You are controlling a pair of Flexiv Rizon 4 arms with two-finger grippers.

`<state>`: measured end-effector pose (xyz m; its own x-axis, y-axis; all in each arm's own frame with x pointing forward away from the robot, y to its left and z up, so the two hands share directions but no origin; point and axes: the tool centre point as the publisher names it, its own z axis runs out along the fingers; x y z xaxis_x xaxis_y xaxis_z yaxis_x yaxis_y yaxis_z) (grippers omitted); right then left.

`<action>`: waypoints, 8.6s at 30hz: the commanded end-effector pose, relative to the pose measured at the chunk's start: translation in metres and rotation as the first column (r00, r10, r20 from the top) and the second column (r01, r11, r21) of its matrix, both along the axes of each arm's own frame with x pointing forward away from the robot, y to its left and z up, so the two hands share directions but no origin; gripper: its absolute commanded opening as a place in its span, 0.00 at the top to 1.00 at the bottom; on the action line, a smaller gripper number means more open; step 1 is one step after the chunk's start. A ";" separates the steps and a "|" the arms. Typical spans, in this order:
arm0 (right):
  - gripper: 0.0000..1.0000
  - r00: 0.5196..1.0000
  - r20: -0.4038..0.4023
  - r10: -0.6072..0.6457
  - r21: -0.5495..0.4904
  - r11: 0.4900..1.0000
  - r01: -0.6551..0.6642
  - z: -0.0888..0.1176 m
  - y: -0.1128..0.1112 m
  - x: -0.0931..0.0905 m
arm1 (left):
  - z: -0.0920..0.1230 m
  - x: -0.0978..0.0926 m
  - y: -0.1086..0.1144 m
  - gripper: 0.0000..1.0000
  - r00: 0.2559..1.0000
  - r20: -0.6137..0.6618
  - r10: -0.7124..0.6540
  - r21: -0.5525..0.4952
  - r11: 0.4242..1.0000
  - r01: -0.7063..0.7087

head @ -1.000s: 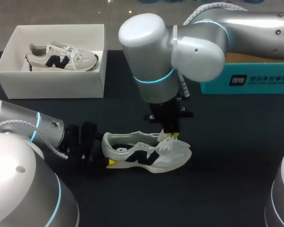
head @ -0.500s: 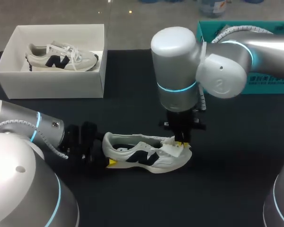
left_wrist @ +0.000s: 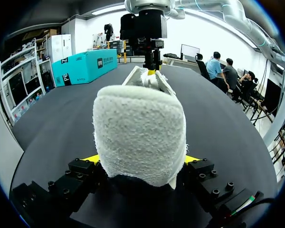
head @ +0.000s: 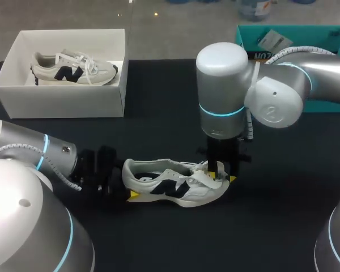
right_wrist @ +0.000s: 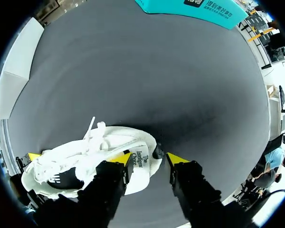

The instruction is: Take the shoe out of the shoebox, open the shoe tongue, remove and reinsert the insole, then place the shoe into the shoebox

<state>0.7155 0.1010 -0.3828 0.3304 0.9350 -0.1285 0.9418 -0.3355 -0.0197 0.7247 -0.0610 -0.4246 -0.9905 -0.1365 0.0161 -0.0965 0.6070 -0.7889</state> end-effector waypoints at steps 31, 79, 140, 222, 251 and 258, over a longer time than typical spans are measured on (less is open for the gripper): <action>0.00 0.442 0.368 0.818 0.133 0.424 -0.896 0.122 0.131 0.049 | -0.002 -0.001 0.001 1.00 1.000 0.001 0.001 0.001 1.000 -0.001; 1.00 -0.082 0.159 0.984 -0.022 -0.080 -0.997 0.129 0.152 0.057 | -0.002 -0.001 0.001 1.00 1.000 0.001 0.001 0.001 1.000 -0.001; 1.00 -0.105 0.128 0.986 0.130 -0.122 -0.984 -0.013 0.151 -0.002 | -0.002 -0.001 0.001 1.00 1.000 0.001 0.001 0.001 1.000 -0.001; 1.00 -0.162 0.126 0.979 0.255 -0.190 -0.948 0.045 0.147 0.004 | -0.002 -0.001 0.001 1.00 1.000 0.001 0.001 0.001 1.000 -0.001; 1.00 -0.262 0.239 0.935 0.055 -0.283 -0.958 0.067 0.154 0.039 | -0.002 -0.001 0.001 1.00 1.000 0.001 0.001 0.001 1.000 -0.001; 1.00 -0.322 0.256 0.911 -0.019 -0.328 -0.944 0.087 0.167 0.050 | -0.002 -0.001 0.001 1.00 1.000 0.001 0.001 0.001 1.000 -0.001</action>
<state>0.7659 0.2653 -0.3038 -0.9985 0.0254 -0.0491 0.0131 0.9714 0.2369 0.7245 -0.0592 -0.4249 -0.9903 -0.1380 0.0153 -0.0968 0.6068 -0.7890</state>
